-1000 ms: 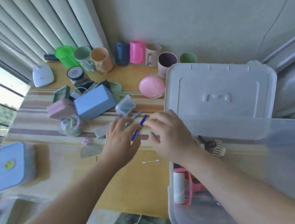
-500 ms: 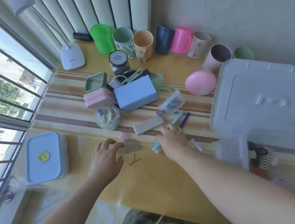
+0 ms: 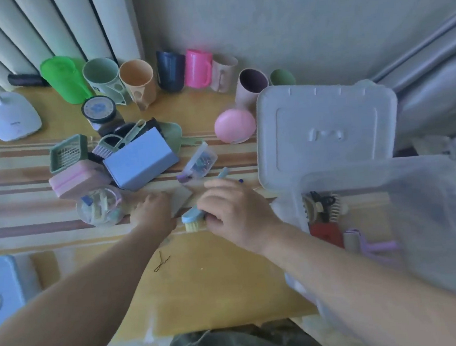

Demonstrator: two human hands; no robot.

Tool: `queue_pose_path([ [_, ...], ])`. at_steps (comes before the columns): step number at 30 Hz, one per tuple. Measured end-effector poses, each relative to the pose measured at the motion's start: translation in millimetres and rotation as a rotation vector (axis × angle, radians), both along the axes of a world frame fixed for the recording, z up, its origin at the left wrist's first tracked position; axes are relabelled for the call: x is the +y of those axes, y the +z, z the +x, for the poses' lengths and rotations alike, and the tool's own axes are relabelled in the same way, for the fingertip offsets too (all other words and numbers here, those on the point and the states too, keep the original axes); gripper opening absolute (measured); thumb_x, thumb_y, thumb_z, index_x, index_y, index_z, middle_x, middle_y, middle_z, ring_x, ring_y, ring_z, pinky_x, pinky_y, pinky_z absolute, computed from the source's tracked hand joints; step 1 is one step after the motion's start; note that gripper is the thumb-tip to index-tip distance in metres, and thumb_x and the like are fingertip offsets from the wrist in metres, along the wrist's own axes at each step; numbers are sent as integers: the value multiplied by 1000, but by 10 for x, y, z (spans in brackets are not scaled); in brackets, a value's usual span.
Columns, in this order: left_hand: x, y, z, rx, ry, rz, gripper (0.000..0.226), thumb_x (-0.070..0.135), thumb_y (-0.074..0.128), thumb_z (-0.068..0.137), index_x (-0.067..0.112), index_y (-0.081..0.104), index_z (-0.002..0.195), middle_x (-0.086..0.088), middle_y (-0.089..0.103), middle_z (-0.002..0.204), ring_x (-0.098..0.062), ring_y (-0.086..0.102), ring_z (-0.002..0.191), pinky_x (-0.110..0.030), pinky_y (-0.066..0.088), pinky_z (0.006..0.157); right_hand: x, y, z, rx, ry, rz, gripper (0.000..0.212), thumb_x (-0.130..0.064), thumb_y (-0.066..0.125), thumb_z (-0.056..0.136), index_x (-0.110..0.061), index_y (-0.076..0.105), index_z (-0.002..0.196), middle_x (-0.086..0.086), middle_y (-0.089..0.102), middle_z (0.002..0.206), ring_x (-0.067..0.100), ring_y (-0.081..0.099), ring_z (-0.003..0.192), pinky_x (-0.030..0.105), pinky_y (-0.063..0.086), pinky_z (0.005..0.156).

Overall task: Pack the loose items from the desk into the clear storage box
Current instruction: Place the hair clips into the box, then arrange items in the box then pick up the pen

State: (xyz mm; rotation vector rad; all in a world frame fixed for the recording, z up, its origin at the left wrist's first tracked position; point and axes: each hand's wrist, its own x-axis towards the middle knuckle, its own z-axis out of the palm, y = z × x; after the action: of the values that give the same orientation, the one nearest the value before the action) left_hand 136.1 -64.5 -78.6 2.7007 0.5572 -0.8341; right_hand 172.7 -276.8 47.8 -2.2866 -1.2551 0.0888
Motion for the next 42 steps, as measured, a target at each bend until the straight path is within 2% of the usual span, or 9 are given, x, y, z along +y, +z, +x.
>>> queue_pose_path([
  [3,-51,257,-69,39,-6,4,52,40,79,66,23,61,111,3,56,100,-21,60,88,-31,46,62,-317,519,94,-105,-111,193,12,3,65,77,-3,72,85,7,71,85,37,68,102,46,56,84],
  [8,-331,1027,-203,-217,-75,5,65,47,76,68,30,60,128,2,59,112,-21,58,91,-34,49,66,-1304,1057,374,-359,-330,255,17,3,68,75,-6,78,85,10,63,78,36,64,84,40,51,78],
  [17,-2123,1961,84,-658,-314,-283,66,47,78,70,33,59,132,10,61,115,-18,64,98,-37,56,73,-3530,-306,671,85,-636,-450,13,-22,73,79,-25,80,89,2,60,82,37,58,91,42,51,76],
  [21,-2753,1848,113,-554,-427,-334,67,50,70,71,37,56,134,11,58,111,-17,63,97,-38,56,74,-3604,-697,663,139,-510,-744,16,-25,65,90,-30,77,98,-1,61,103,32,55,107,38,48,87],
  [25,-3167,1653,169,-445,-438,-304,67,50,69,75,39,52,139,11,57,114,-16,60,105,-36,55,80,-3611,-983,700,183,-471,-783,24,-19,59,93,-31,75,106,-2,62,113,31,54,114,41,43,94],
  [32,-3512,1410,308,-291,-439,-203,68,47,70,79,36,52,143,7,57,127,-21,56,117,-36,51,92,-3789,-1038,782,560,-491,-369,19,-10,62,94,-19,77,102,10,71,109,32,64,106,30,36,75],
  [36,-3684,1274,461,-182,-496,-141,66,46,67,78,39,53,142,5,58,126,-22,55,117,-38,50,97,-3875,-567,862,574,-559,-106,41,-9,60,89,-24,72,125,-4,67,125,17,62,115,33,49,99],
  [40,-3975,1090,622,-93,-584,-157,40,44,59,86,28,63,122,-4,66,109,-29,63,104,-40,53,86,-3942,-290,665,471,-129,-238,68,-22,70,77,-28,57,143,-5,58,137,17,52,125,31,45,106],
  [42,-4111,987,666,-61,-539,-272,29,37,48,100,20,61,118,-10,69,104,-32,65,97,-39,48,78,-4026,-388,595,356,-109,-358,75,-25,72,79,-29,48,149,-3,53,141,24,49,127,38,49,101],
])
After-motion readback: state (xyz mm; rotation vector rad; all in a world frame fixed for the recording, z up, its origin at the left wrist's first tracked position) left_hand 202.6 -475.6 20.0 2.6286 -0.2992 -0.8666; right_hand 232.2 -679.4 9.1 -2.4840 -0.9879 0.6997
